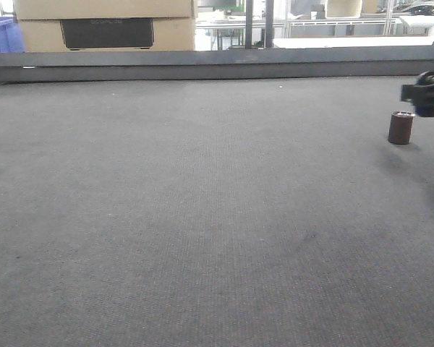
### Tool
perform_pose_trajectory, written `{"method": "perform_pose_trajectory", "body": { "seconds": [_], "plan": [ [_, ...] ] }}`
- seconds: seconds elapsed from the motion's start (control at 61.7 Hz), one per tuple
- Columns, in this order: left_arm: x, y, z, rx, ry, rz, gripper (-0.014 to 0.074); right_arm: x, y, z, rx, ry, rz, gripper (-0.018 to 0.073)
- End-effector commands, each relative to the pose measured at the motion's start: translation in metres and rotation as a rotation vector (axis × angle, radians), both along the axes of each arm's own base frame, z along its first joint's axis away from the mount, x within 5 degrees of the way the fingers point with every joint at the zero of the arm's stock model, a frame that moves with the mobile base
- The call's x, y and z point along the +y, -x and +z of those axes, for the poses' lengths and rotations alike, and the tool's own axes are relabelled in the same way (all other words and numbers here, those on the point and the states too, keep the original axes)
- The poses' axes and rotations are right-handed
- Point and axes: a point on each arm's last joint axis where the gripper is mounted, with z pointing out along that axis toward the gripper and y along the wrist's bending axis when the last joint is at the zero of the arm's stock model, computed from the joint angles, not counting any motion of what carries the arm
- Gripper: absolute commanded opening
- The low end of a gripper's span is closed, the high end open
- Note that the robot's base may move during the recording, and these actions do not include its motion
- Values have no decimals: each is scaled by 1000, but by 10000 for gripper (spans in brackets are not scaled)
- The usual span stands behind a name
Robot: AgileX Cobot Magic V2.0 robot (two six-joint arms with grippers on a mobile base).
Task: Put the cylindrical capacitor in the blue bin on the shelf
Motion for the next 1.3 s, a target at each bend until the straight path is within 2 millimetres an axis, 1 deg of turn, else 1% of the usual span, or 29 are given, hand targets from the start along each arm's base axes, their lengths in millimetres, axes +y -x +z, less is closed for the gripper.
{"method": "perform_pose_trajectory", "body": {
  "seconds": [0.0, 0.081, 0.178, 0.357, 0.551, 0.762, 0.795, 0.876, 1.022, 1.071, 1.119, 1.217, 1.281],
  "plan": [
    [-1, 0, 3, -9, 10, -7, 603, 2, -20, -1, -40, 4, 6, 570],
    [-1, 0, 3, -9, 10, -7, 603, 3, -38, -7, -34, 3, 6, 570],
    [-1, 0, 3, -9, 10, -7, 603, 4, -55, -16, -11, 3, 8, 570],
    [-1, 0, 3, -9, 10, -7, 603, 5, -74, -35, 18, 4, 9, 570],
    [-1, 0, 3, -9, 10, -7, 603, 4, -82, -51, 52, 5, 6, 570],
    [-1, 0, 3, -9, 10, -7, 603, 4, -83, -53, 53, 5, 6, 568],
    [-1, 0, 3, -9, 10, -7, 603, 4, -83, -53, 54, 5, 6, 555],
    [-1, 0, 3, -9, 10, -7, 603, 4, -83, -53, 54, 5, 6, 482],
    [-1, 0, 3, -9, 10, -7, 603, 4, -83, -53, 50, 5, 6, 209],
    [-1, 0, 3, -9, 14, -8, 603, 4, -83, -53, 50, 5, 6, 104],
    [-1, 0, 3, -9, 14, -8, 603, 4, -83, -53, 50, 5, 6, 27],
    [-1, 0, 3, -9, 14, -8, 603, 4, -83, -49, 37, 5, 6, -74],
    [-1, 0, 2, -4, 13, -8, 603, 4, -82, -40, 17, 4, 6, -113]
  ]
}}
